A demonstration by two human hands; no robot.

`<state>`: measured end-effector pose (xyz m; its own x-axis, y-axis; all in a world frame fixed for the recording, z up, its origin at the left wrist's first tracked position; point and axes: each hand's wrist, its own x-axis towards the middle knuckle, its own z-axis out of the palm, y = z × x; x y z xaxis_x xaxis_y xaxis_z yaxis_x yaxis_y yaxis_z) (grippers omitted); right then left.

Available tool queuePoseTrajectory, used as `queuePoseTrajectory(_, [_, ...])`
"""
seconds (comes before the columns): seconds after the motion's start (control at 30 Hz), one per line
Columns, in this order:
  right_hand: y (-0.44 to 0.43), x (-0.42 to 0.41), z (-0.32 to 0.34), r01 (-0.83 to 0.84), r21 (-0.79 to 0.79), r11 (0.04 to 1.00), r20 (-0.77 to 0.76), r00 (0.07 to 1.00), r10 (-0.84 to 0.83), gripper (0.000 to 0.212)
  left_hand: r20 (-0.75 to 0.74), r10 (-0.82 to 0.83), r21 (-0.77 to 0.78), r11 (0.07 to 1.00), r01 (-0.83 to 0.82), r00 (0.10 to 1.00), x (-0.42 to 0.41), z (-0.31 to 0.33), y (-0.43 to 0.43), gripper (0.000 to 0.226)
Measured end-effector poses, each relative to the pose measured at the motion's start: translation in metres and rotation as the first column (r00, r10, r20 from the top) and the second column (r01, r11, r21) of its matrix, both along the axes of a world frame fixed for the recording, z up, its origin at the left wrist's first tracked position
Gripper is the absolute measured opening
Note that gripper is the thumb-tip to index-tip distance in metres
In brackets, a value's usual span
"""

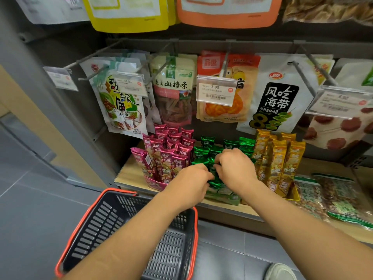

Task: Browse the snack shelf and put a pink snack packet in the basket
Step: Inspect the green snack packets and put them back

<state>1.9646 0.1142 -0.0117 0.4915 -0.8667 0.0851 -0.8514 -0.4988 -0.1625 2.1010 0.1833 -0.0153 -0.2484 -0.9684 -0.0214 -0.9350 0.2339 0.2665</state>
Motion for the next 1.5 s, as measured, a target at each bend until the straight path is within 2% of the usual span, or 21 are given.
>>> queuePoseTrajectory(0.1, [0.001,0.0,0.005,-0.01,0.037,0.999,0.108,0.994,0.006,0.016,-0.001,-0.005,0.02,1.0,0.005,1.0,0.002,0.001,0.0,0.036])
queuePoseTrajectory(0.17, [0.004,-0.001,0.012,-0.003,0.009,1.0,0.161,0.987,0.002,0.014,-0.007,-0.011,0.023,1.0,0.011,1.0,0.002,0.002,0.001,0.039])
queuePoseTrajectory(0.37, [0.025,-0.016,0.054,0.031,-0.209,0.977,0.375,0.925,0.051,0.006,-0.078,0.042,0.069,0.997,-0.037,0.996,0.007,0.005,-0.002,0.041])
queuePoseTrajectory(0.47, [0.04,-0.033,0.083,0.028,-0.312,0.95,0.409,0.906,0.108,0.008,-0.118,0.069,0.079,0.995,-0.06,0.991,0.009,0.008,-0.002,0.037])
queuePoseTrajectory(0.63, [0.067,-0.07,0.128,0.025,-0.435,0.9,0.472,0.858,0.204,0.006,-0.164,0.103,-0.017,0.994,-0.107,0.981,0.01,0.027,0.004,0.03])
queuePoseTrajectory(0.7, [0.075,-0.083,0.138,-0.001,-0.454,0.891,0.493,0.833,0.252,0.007,-0.263,0.137,-0.066,0.985,-0.159,0.955,0.008,0.043,0.009,0.025])
queuePoseTrajectory(0.77, [0.08,-0.091,0.138,-0.03,-0.425,0.905,0.544,0.791,0.281,0.008,-0.5,0.141,-0.058,0.979,-0.195,0.854,0.002,0.063,0.019,0.018])
queuePoseTrajectory(0.8, [0.083,-0.092,0.134,-0.049,-0.386,0.921,0.582,0.762,0.284,0.008,-0.638,0.121,-0.01,0.986,-0.165,0.76,-0.004,0.073,0.026,0.017])
queuePoseTrajectory(0.87, [0.088,-0.089,0.12,-0.097,-0.259,0.961,0.673,0.696,0.252,0.012,-0.83,0.101,0.128,0.992,0.013,0.548,-0.018,0.09,0.04,0.027])
queuePoseTrajectory(0.93, [0.09,-0.086,0.11,-0.133,-0.129,0.983,0.755,0.629,0.184,0.017,-0.89,0.104,0.2,0.964,0.175,0.444,-0.029,0.097,0.051,0.037])
queuePoseTrajectory(1.0, [0.089,-0.086,0.107,-0.149,-0.072,0.986,0.811,0.567,0.145,0.02,-0.914,0.135,0.242,0.938,0.246,0.383,-0.033,0.099,0.057,0.041])
queuePoseTrajectory(1.07, [0.087,-0.085,0.105,-0.155,-0.044,0.987,0.841,0.528,0.12,0.02,-0.917,0.21,0.301,0.922,0.244,0.339,-0.033,0.098,0.057,0.053])
queuePoseTrajectory(1.13, [0.09,-0.082,0.102,-0.17,0.022,0.985,0.86,0.506,0.068,0.017,-0.912,0.238,0.316,0.927,0.204,0.334,-0.036,0.095,0.057,0.061])
queuePoseTrajectory(1.2, [0.095,-0.077,0.099,-0.253,0.211,0.944,0.908,0.407,-0.094,0.012,-0.929,0.215,0.269,0.952,0.149,0.303,-0.038,0.093,0.056,0.054])
queuePoseTrajectory(1.23, [0.096,-0.076,0.097,-0.311,0.342,0.887,0.9,0.379,-0.214,0.034,-0.943,0.2,0.24,0.962,0.13,0.265,-0.04,0.092,0.056,0.044])
queuePoseTrajectory(1.27, [0.097,-0.075,0.094,-0.363,0.453,0.814,0.866,0.397,-0.304,0.058,-0.956,0.196,0.224,0.968,0.115,0.217,-0.041,0.092,0.055,0.037])
queuePoseTrajectory(1.3, [0.097,-0.074,0.09,-0.376,0.506,0.776,0.827,0.466,-0.314,0.076,-0.964,0.204,0.222,0.97,0.096,0.171,-0.041,0.093,0.054,0.033])
queuePoseTrajectory(1.33, [0.099,-0.073,0.086,-0.386,0.511,0.768,0.801,0.537,-0.263,0.082,-0.967,0.218,0.229,0.971,0.073,0.134,-0.041,0.093,0.054,0.032])
queuePoseTrajectory(1.37, [0.102,-0.072,0.083,-0.411,0.49,0.768,0.786,0.589,-0.186,0.078,-0.967,0.23,0.237,0.97,0.055,0.109,-0.041,0.093,0.053,0.034])
queuePoseTrajectory(1.43, [0.105,-0.07,0.08,-0.438,0.447,0.78,0.778,0.62,-0.098,0.057,-0.967,0.235,0.239,0.97,0.039,0.094,-0.039,0.092,0.052,0.038])
queuePoseTrajectory(1.5, [0.104,-0.07,0.08,-0.398,0.401,0.825,0.75,0.66,-0.047,0.046,-0.97,0.231,0.233,0.972,0.023,0.07,-0.036,0.092,0.052,0.047])
